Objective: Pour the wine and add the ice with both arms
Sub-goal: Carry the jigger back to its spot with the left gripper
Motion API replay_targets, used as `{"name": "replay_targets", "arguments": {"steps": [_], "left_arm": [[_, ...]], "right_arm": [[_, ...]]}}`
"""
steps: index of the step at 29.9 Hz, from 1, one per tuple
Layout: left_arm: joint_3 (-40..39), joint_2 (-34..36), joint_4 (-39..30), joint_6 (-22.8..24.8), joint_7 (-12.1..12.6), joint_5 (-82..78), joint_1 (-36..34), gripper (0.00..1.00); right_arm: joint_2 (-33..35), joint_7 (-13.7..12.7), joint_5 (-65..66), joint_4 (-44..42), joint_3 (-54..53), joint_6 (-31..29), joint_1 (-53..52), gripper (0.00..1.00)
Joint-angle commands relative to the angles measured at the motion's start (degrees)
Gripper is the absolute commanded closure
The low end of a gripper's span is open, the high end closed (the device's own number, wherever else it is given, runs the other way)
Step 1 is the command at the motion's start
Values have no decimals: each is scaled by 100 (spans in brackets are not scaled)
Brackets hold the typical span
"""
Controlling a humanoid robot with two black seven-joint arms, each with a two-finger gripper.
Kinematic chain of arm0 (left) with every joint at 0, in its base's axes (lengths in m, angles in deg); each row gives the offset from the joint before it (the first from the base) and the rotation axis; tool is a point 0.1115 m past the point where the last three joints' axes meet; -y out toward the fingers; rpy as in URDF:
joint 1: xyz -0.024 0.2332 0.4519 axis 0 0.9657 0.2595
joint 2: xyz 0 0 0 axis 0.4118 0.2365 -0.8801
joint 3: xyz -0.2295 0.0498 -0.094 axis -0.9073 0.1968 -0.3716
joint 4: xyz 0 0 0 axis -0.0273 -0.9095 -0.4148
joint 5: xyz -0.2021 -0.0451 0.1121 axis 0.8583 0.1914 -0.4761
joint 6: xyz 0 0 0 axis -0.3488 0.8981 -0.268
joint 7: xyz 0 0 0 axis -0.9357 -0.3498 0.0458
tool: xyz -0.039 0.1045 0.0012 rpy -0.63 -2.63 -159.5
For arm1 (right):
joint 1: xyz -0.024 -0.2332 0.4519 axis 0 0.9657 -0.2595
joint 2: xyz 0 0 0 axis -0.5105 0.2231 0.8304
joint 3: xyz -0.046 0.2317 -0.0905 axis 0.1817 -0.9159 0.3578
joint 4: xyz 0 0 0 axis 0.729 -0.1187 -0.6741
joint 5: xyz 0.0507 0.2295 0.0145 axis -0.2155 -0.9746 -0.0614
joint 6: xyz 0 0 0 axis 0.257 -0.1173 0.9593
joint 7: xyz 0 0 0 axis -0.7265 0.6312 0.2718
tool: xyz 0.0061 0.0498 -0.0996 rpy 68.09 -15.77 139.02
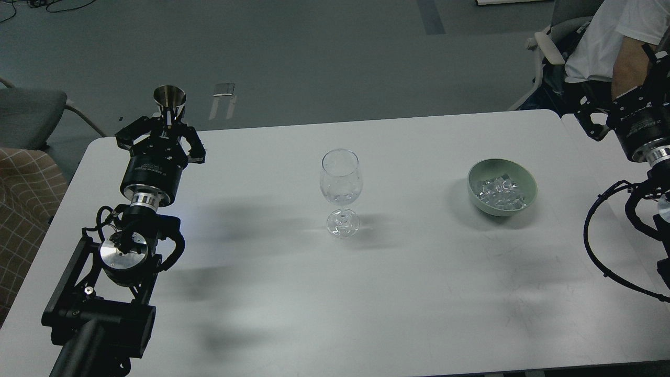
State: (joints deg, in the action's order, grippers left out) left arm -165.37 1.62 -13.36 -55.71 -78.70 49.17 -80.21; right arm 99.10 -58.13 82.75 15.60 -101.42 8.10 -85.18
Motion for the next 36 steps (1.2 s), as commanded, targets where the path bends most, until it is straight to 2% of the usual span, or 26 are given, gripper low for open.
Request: {"name": "replay_targets", "arguments": {"steps": [1,6,12,17,22,25,31,36], "left_arm": [[-32,-13,432,410,-13,146,11,100],[-32,-154,1021,1149,-136,172,20,100],[55,-207,1803,1194,-179,172,-102,100],[73,-260,2594,1229,-162,119,-594,100],[82,-198,2666,1229,-144,155,-745,100],[82,-198,2788,1220,-136,155,-762,91],[91,-198,3219,1229,-127,119,-964,89],[91,-198,3228,1229,-127,111,-1026,78]], "right_arm": [[23,0,23,-39,21,-3,-13,0],[-3,0,49,-22,30,6,-22,0],[23,0,102,-30,47,6,13,0],[15,0,102,-30,47,6,-5,0],[-38,0,137,-39,56,6,-5,0],[-126,0,216,-39,56,6,-13,0],[-170,0,225,-39,56,6,-13,0],[-161,0,225,-39,56,6,-13,0]]}}
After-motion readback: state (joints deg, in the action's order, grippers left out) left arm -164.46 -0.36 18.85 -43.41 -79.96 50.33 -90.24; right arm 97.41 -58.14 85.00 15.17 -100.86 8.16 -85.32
